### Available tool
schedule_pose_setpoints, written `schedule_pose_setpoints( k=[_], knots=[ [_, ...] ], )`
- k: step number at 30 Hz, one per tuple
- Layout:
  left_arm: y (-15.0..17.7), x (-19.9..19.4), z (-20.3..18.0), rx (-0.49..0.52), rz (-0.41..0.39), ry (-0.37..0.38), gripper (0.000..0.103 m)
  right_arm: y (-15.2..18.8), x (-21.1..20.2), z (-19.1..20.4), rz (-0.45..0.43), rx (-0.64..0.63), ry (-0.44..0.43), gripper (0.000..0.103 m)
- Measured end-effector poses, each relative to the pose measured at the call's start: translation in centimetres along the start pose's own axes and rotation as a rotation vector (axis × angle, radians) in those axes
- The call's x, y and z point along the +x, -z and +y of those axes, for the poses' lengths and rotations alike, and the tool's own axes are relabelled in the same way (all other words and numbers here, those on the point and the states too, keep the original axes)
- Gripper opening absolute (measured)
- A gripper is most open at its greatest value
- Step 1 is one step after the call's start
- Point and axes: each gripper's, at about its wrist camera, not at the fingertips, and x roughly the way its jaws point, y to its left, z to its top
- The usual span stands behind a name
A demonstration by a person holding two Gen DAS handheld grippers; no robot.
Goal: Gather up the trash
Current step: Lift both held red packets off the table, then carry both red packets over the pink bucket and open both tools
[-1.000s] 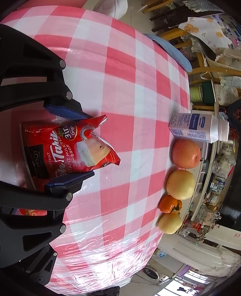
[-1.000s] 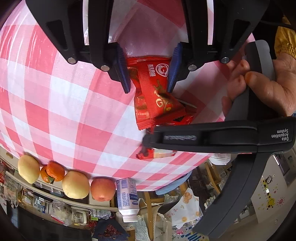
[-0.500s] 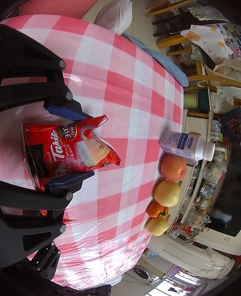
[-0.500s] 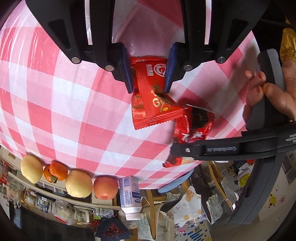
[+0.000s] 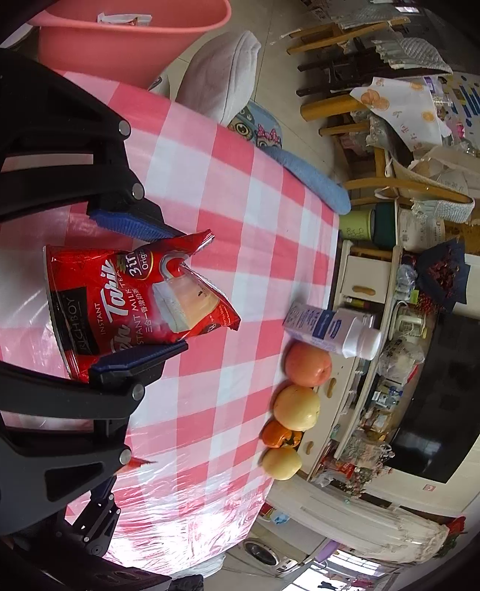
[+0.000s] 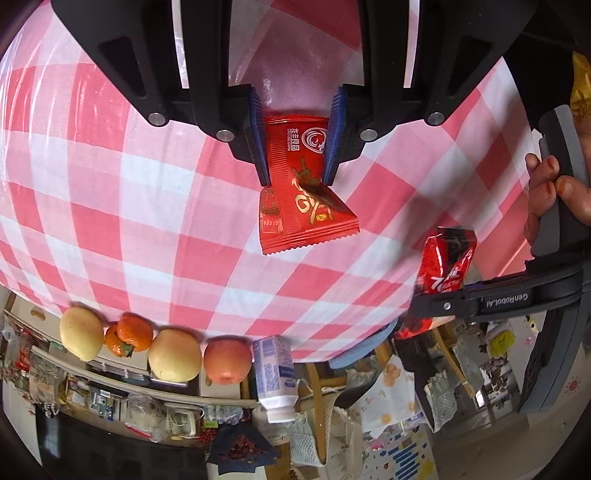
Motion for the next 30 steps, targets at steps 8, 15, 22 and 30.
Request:
schedule_pose_setpoints(
  k=[8,15,22,30],
  knots=[
    [-0.5,-1.6,2.0,-0.021,-0.038,-0.043,0.053,-0.3,-1.2,0.1,-0.033,0.033,0.002,0.03],
    [-0.8,-3.1,3.6,-0.038,-0.072,-0.09,0.053,-0.6,-1.8,1.2,-0.039,0.038,-0.009,0.029],
    [-1.2,-4.4,5.3,-0.046,-0.11,-0.15,0.053,-1.2,-2.4,3.2,-0.052,0.023,-0.025,0.029],
    [-1.4,-6.0,7.9,-0.083,-0.149,-0.203,0.053,-2.2,-2.4,6.1,-0.053,-0.002,-0.052,0.029]
  ],
)
